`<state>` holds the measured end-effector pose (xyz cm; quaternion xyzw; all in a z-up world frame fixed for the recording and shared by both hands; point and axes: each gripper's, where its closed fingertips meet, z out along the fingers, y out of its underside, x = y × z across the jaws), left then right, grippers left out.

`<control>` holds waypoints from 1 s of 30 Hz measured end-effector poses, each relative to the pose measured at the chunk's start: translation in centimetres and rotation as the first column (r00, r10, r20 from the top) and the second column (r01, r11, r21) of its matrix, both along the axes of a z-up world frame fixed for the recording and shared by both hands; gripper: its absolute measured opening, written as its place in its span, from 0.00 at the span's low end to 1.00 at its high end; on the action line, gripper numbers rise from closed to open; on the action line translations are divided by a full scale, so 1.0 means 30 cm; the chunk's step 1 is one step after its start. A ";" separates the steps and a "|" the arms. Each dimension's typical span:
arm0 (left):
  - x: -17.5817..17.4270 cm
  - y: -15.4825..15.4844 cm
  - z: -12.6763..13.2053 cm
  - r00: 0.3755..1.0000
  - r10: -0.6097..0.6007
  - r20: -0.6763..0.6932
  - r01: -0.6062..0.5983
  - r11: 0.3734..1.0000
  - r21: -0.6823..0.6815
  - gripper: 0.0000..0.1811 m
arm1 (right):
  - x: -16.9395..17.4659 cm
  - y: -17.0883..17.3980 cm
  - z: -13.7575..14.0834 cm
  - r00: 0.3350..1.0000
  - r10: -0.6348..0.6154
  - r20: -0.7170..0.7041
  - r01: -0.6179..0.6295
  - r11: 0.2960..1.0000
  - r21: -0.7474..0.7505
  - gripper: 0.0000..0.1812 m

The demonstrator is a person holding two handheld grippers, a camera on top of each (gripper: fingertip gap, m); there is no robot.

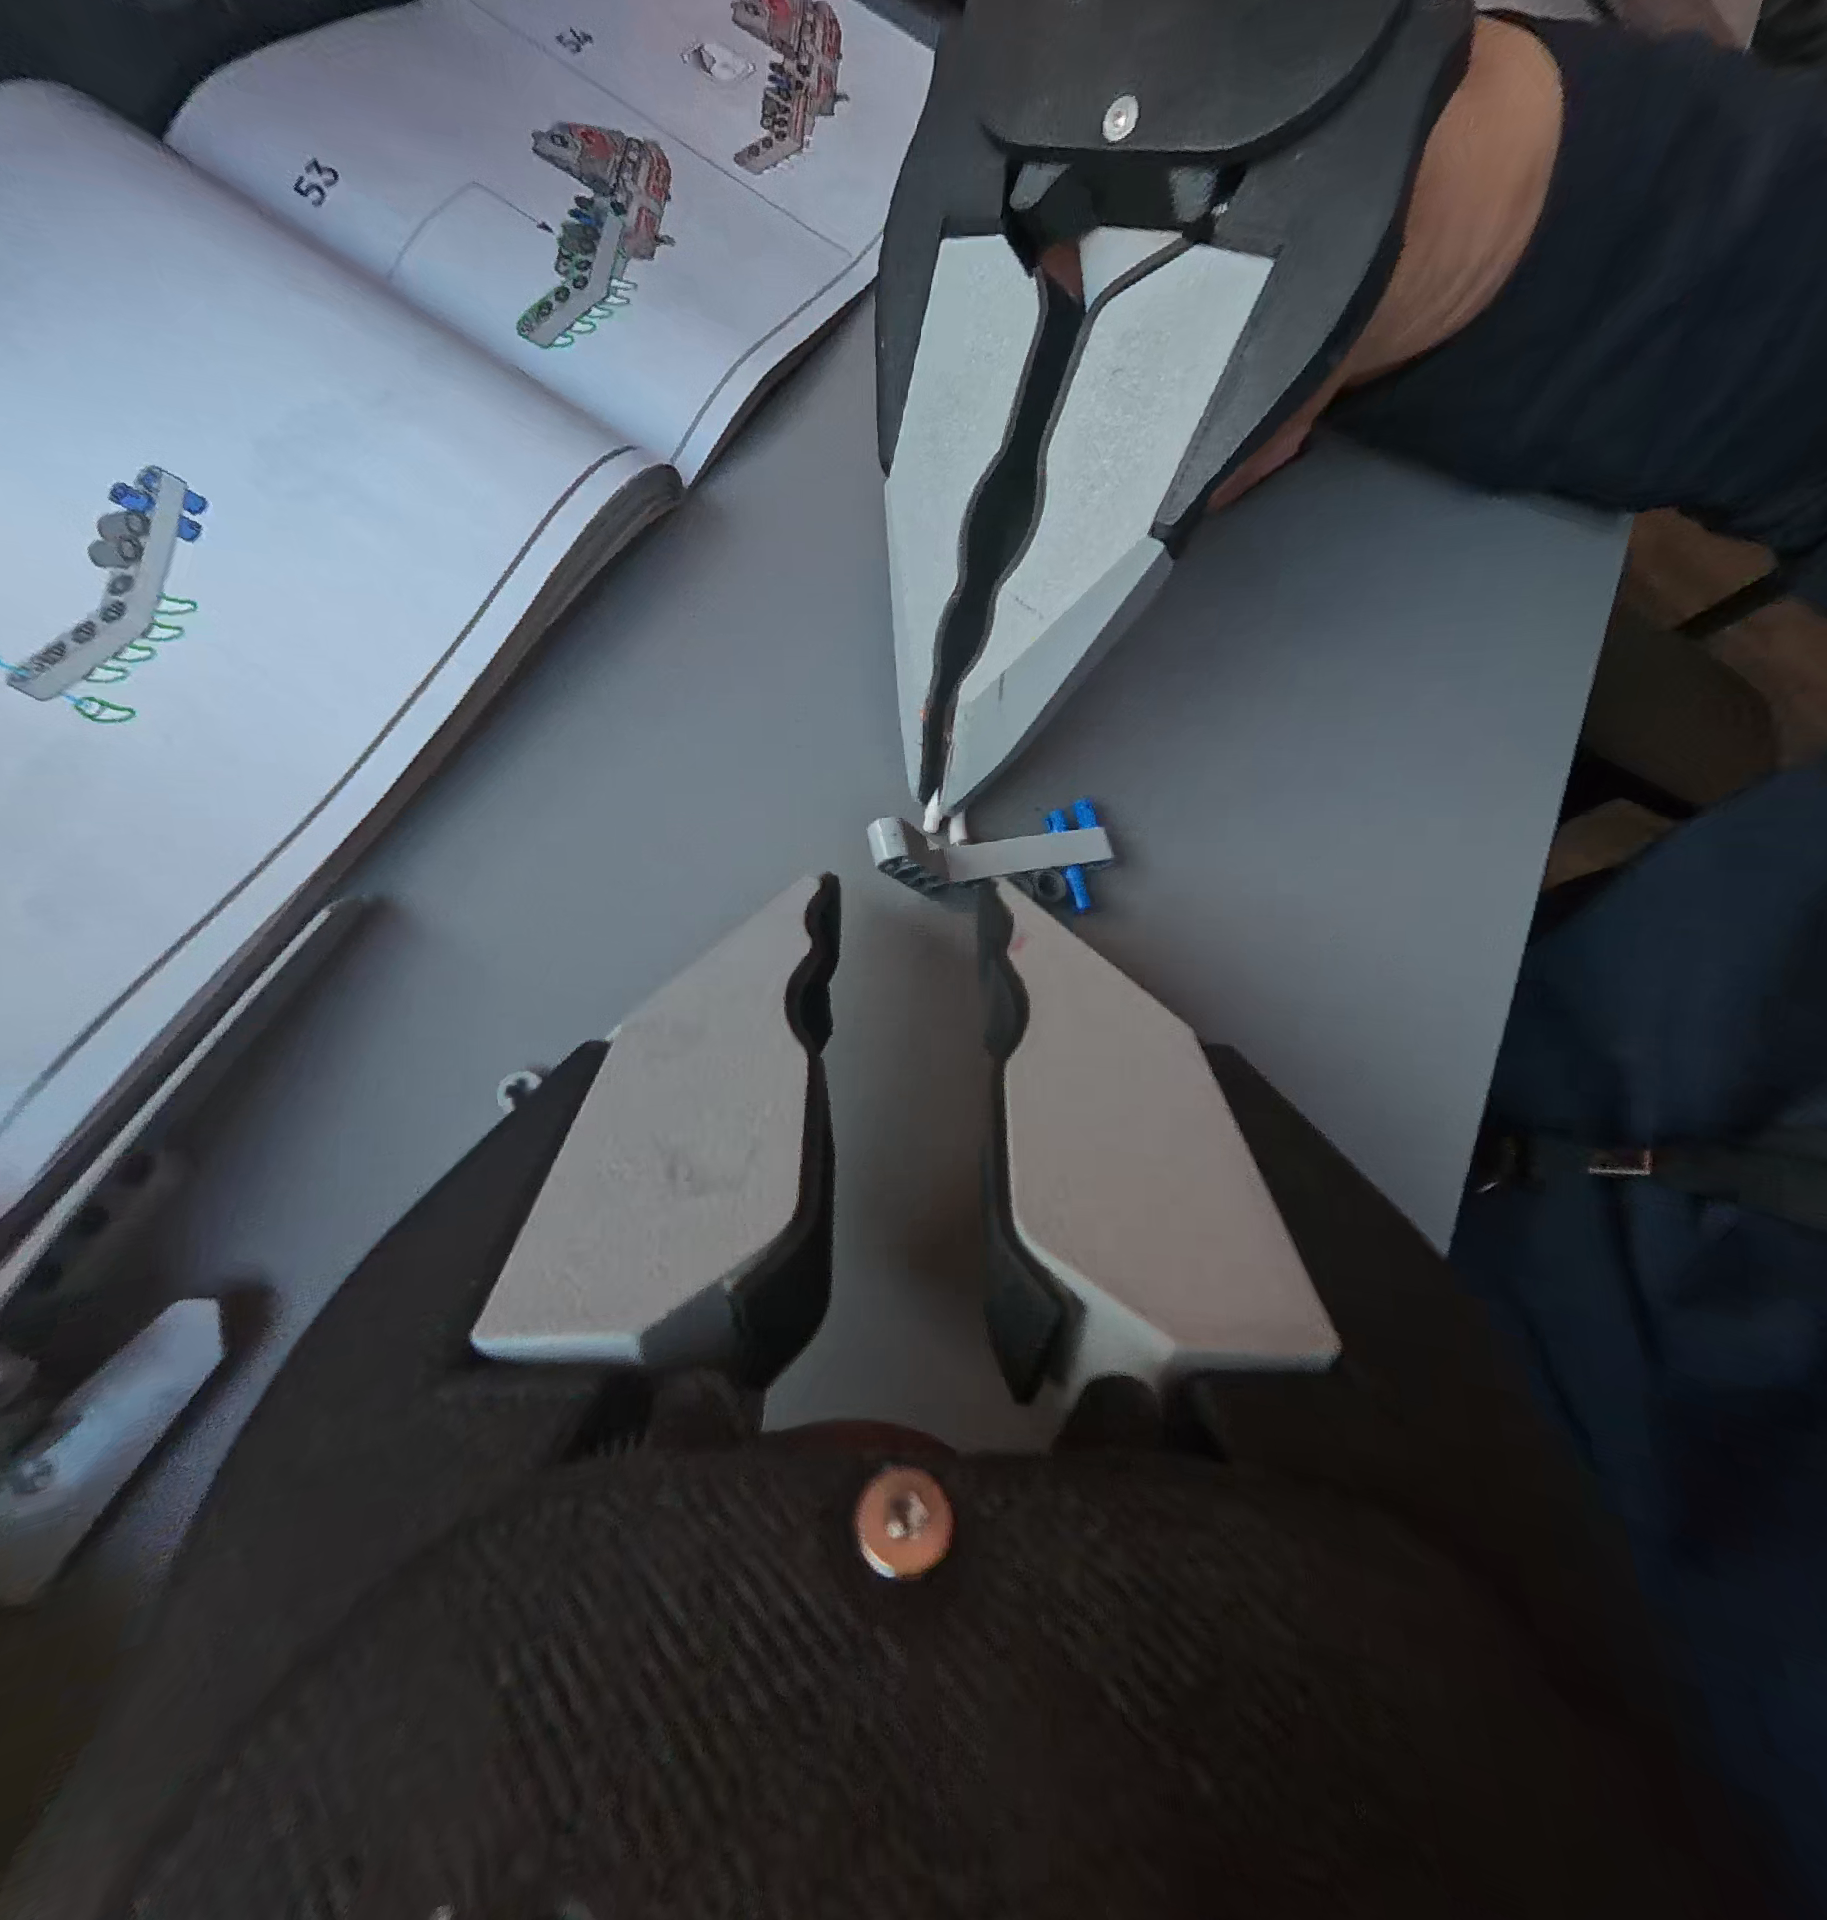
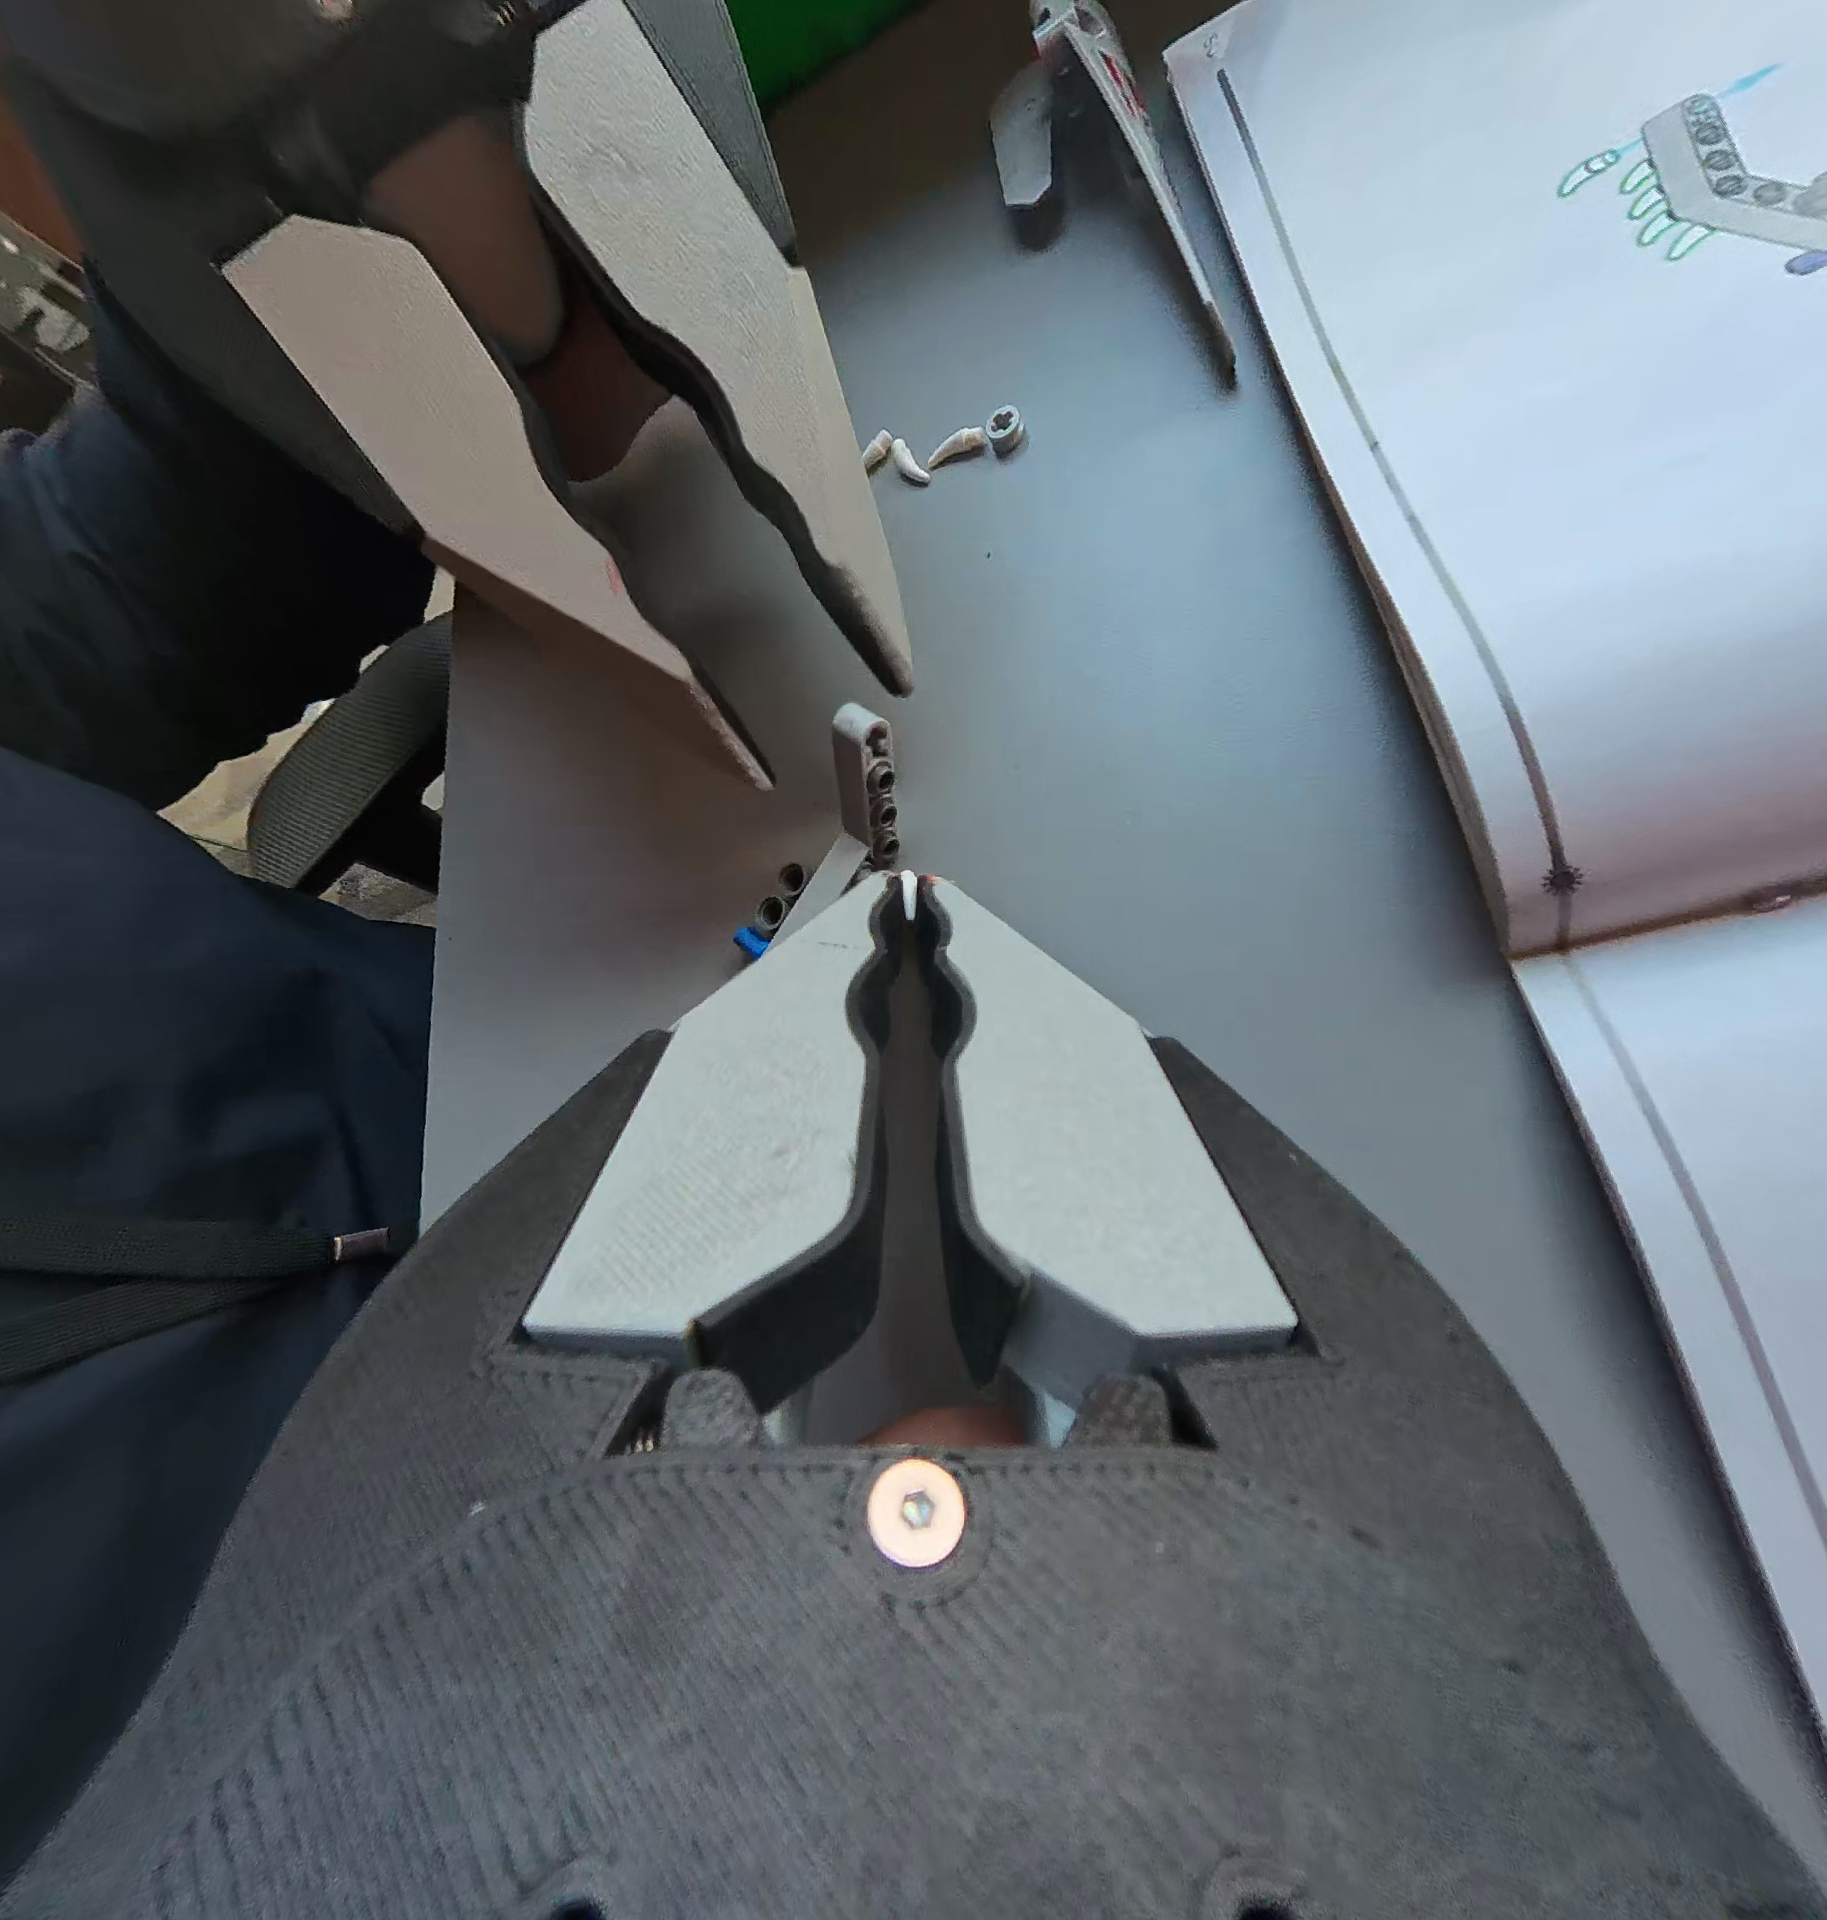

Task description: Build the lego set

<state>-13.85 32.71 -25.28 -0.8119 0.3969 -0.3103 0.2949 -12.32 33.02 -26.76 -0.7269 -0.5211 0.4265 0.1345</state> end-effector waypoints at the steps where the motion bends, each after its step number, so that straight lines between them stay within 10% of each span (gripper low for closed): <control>1: 0.008 -0.004 -0.014 1.000 0.000 -0.014 0.000 1.000 -0.017 0.13 | 0.000 0.001 0.001 1.000 -0.002 -0.002 0.002 1.000 -0.002 0.00; 30: 0.078 -0.002 0.026 0.989 -0.084 0.124 0.083 0.996 0.015 0.03 | 0.032 -0.009 0.088 0.989 -0.015 -0.144 0.013 1.000 -0.017 0.00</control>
